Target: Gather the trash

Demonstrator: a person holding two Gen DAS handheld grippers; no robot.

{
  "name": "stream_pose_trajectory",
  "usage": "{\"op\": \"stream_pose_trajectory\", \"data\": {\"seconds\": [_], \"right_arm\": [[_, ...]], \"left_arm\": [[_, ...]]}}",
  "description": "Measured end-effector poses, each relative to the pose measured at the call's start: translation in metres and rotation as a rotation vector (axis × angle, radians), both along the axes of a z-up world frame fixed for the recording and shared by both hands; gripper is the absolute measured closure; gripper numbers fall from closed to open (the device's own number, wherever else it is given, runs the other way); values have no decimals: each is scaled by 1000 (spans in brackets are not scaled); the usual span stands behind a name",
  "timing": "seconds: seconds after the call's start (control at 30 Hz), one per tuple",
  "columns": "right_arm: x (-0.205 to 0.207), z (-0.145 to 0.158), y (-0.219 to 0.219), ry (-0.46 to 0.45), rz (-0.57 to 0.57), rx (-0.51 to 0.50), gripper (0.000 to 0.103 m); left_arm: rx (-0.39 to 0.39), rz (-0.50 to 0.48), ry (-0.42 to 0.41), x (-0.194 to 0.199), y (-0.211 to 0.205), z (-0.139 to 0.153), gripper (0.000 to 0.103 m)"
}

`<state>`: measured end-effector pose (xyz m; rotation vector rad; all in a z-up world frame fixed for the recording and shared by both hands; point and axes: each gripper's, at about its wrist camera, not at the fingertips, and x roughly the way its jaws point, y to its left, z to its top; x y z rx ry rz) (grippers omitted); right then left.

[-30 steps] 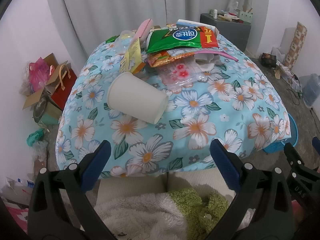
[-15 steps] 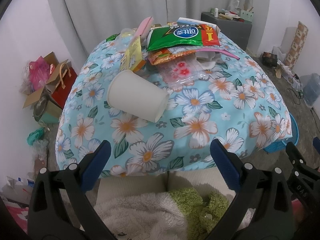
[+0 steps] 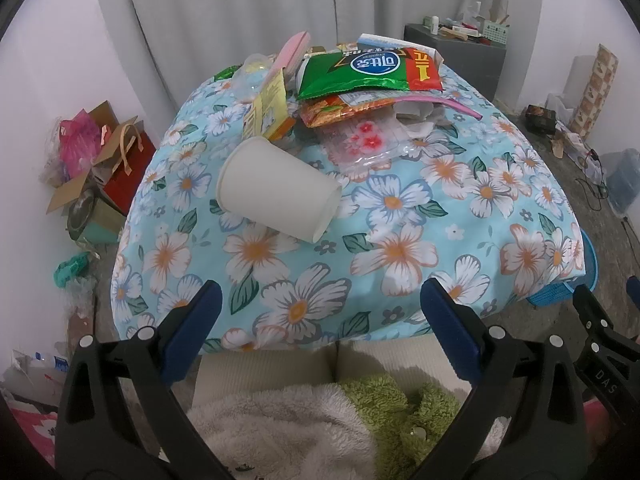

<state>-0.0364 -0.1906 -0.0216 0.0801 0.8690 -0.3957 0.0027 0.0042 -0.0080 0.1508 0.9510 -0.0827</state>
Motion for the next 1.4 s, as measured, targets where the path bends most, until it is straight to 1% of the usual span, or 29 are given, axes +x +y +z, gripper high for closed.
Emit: {"op": "stream_pose_trajectory", "data": {"seconds": [0.6, 0.77, 0.87, 0.97, 1.03, 1.1, 1.23, 1.27, 1.33, 1.37, 1.4], "right_arm": [[0, 0, -1, 7, -7, 4, 6], [1, -3, -1, 9, -14, -3, 6], [5, 1, 3, 2, -10, -18, 6], [11, 9, 11, -37, 9, -32, 6], [17, 15, 22, -77, 39, -47, 6], [25, 18, 31, -99, 80, -47, 6], [48, 19, 55, -119, 190, 27, 6], [51, 18, 58, -119, 207, 46, 6], [64, 17, 66, -116, 254, 109, 6], [70, 16, 68, -113, 271, 137, 6], [78, 15, 71, -108, 290, 174, 6]], "left_arm": [[-2, 6, 3, 0, 4, -2, 7], [-15, 18, 12, 3, 9, -4, 7], [-44, 39, 14, 9, 18, -4, 7], [-87, 76, 2, 16, 37, -2, 7], [-114, 106, -24, 21, 55, 2, 7], [-124, 141, -54, 27, 73, 5, 7], [-128, 209, -82, 43, 108, 7, 7], [-144, 225, -81, 48, 119, 6, 7], [-200, 218, -81, 54, 133, 4, 7], [-243, 200, -85, 57, 140, 3, 7], [-310, 169, -99, 60, 148, 2, 7]]}}
